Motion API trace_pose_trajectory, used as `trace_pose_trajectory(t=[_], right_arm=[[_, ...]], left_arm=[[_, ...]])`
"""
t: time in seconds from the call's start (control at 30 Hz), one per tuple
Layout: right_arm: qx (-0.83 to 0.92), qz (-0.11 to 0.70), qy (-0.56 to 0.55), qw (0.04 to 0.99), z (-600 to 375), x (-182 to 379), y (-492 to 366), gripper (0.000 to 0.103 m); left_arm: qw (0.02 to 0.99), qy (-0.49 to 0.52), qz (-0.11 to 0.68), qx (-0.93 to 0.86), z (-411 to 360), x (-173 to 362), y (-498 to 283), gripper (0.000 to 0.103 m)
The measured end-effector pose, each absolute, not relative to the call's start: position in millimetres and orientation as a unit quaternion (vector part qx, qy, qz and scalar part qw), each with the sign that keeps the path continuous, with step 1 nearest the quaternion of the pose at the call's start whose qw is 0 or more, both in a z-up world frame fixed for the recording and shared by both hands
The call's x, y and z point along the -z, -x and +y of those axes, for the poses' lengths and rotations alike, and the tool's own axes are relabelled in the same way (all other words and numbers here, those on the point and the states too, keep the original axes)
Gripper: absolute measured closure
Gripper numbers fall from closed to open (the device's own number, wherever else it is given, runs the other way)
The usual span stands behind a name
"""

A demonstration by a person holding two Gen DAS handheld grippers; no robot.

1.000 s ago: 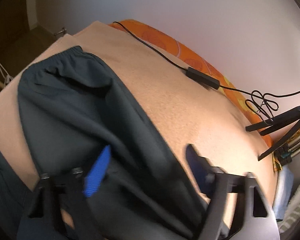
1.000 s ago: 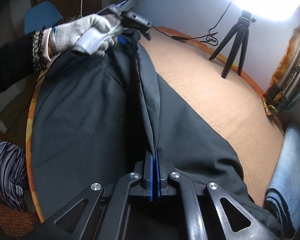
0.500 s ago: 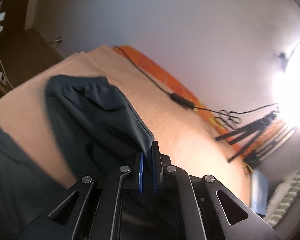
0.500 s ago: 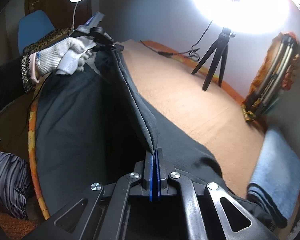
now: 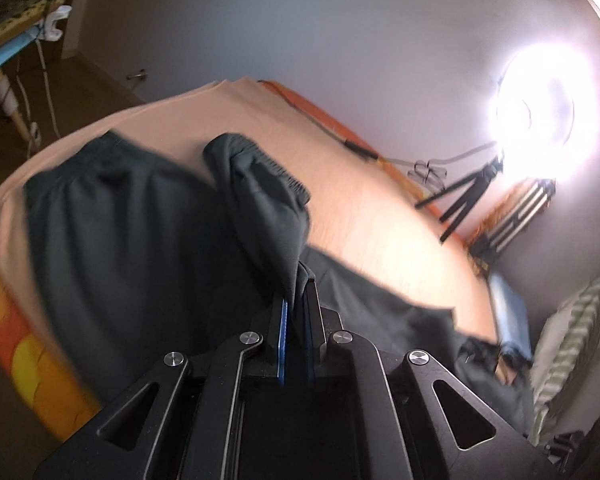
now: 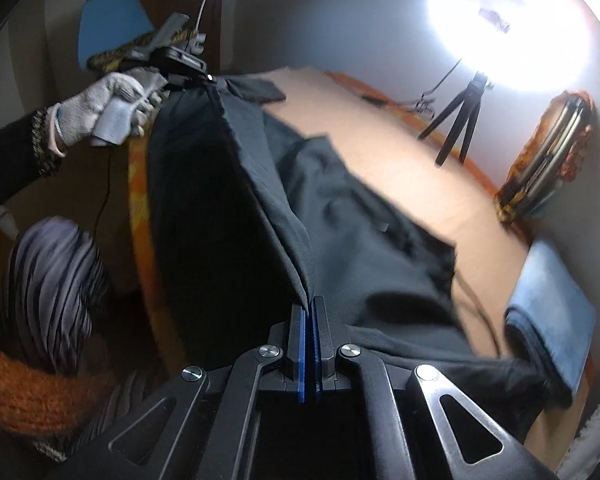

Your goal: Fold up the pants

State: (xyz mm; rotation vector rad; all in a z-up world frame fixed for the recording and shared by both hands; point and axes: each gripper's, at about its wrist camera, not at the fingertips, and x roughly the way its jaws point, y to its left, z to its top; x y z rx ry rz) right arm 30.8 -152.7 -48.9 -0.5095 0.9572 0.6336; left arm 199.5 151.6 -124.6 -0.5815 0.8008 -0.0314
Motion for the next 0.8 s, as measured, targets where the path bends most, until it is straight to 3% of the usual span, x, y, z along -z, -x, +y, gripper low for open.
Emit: trace_pose_trajectory(t=[0.3, 0.4, 0.47, 0.53, 0.67, 0.8], right_arm=[[-0.294, 0.497, 0.228, 0.784, -161, 89, -4, 0.103], [-0.297, 0.512, 0.228, 0.773, -161, 101, -2, 0.103], [-0.299, 0.52, 0.231, 0.766, -160, 105, -2, 0.101], [-0.303, 0.528, 0.227, 0.76, -159, 105, -1, 0.096], [-0.315, 0.53, 0.197, 0.763, -162, 86, -2, 0.068], [-0.328, 0.508, 0.163, 0.779, -160, 56, -9, 0.065]], left_arm=[[0.876, 0.24, 0.418, -0.008, 153, 145, -151, 0.098], [0.877, 0.228, 0.422, -0.015, 154, 145, -144, 0.093], [0.878, 0.224, 0.422, -0.023, 158, 142, -140, 0.077], [0.885, 0.212, 0.414, -0.034, 160, 135, -138, 0.069], [0.897, 0.198, 0.394, -0.035, 167, 116, -138, 0.057], [0.908, 0.147, 0.392, -0.008, 153, 101, -162, 0.047]])
